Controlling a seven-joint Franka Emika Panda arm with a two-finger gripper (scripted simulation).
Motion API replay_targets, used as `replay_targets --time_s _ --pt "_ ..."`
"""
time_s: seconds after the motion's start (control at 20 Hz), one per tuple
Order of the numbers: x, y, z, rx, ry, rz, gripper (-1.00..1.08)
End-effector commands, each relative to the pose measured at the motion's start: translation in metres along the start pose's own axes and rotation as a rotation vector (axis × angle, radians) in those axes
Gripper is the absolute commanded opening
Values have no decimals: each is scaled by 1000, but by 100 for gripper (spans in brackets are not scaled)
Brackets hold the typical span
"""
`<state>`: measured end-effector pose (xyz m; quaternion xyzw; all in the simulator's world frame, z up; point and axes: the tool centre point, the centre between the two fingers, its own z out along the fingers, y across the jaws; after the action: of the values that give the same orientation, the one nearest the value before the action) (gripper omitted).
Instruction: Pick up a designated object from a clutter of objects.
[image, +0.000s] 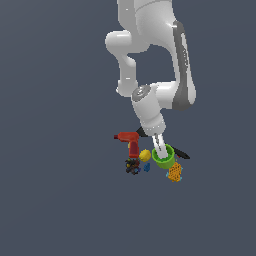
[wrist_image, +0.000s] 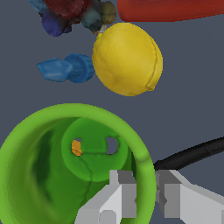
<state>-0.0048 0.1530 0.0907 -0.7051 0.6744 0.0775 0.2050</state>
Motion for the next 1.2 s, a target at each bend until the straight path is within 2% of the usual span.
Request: replay_targets --time_s 0.0,0.4,1.15 --pt "-6 -2 -10 3 0 -1 -100" --pt "-33 -8 -59 2 2 1 -100" --pt "-109 -26 -194 3 9 2 -100"
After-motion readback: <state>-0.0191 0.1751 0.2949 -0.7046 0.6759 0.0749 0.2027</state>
